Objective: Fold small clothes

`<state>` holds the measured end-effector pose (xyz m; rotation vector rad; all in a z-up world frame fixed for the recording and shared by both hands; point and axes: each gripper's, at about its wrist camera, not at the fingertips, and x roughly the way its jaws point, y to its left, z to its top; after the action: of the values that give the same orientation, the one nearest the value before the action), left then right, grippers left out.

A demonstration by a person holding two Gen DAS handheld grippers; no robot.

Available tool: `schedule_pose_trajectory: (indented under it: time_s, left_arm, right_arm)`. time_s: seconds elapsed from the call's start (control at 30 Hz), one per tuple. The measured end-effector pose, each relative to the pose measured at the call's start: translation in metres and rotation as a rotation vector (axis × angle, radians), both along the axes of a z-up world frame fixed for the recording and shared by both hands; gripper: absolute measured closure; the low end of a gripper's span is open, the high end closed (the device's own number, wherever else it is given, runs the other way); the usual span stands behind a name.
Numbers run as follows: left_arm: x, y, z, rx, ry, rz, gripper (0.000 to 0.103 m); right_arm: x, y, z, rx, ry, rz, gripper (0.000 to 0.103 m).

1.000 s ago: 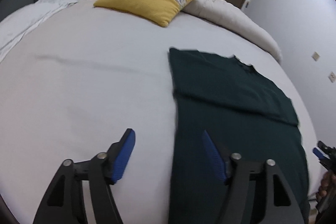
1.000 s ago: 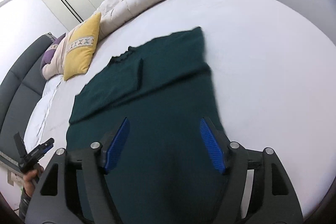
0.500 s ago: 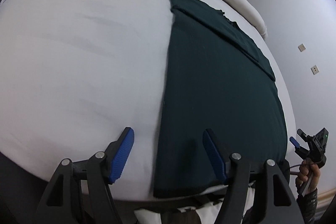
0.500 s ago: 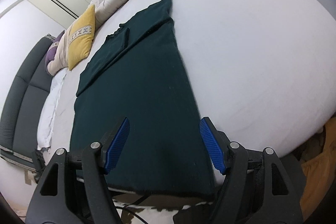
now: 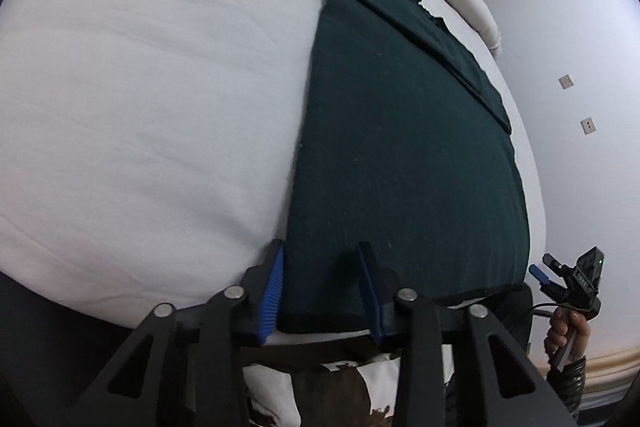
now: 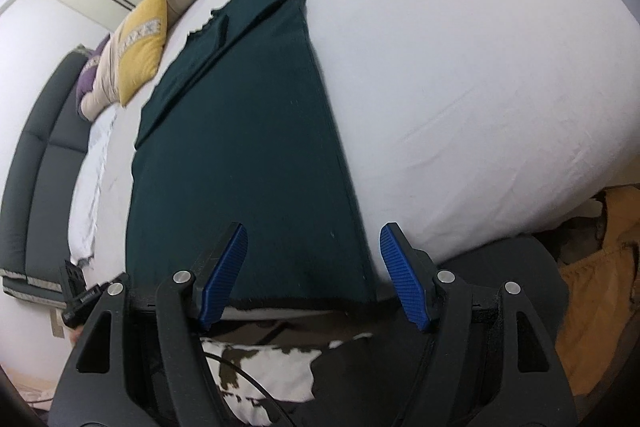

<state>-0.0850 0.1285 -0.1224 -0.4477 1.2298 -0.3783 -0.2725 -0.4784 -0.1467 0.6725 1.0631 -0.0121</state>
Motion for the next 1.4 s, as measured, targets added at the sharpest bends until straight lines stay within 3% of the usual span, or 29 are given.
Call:
schedule_pose_trajectory:
  time_s: [0.13,0.27,0.4,0.67,0.73,0.8,0.83,1.07,1.4]
  left_arm:
    - [0.001,-0.001,-0.004,-0.008,0.016,0.005,0.093]
    - [-0.001,-0.002,-0.001,-0.005,0.011,0.0,0.095]
    - [-0.003,0.001,0.0,-0.013,0.007,0.005,0.096]
    - [-0.005,0.006,0.0,-0.026,-0.002,0.008,0.096]
    - [-0.006,0.006,0.002,-0.026,-0.005,0.008,0.097]
    - [-0.008,0.007,0.004,-0.03,-0.012,0.007,0.097]
    - [-0.008,0.007,0.005,-0.032,-0.013,0.008,0.097]
    - [-0.01,0.015,0.019,-0.103,-0.036,0.038,0.097]
    - [0.008,0.023,0.063,-0.312,-0.11,0.088,0.097]
  right_arm:
    - [0.002,0.001,-0.006,-0.005,0.049,0.015,0.036]
    - [0.009,0.004,-0.017,-0.001,0.112,0.032,0.042]
    - [0.013,0.006,-0.026,-0.003,0.149,0.043,0.055]
    - [0.014,0.004,-0.04,0.037,0.178,0.052,0.06]
    - [0.015,0.006,-0.041,0.021,0.185,0.065,0.068]
    - [0.015,0.005,-0.042,0.026,0.185,0.067,0.091]
    - [0.014,0.005,-0.042,0.036,0.176,0.068,0.096]
    - [0.006,-0.001,-0.021,0.108,0.038,0.056,0.097]
    - [0.042,0.005,0.046,0.294,-0.237,0.045,0.097]
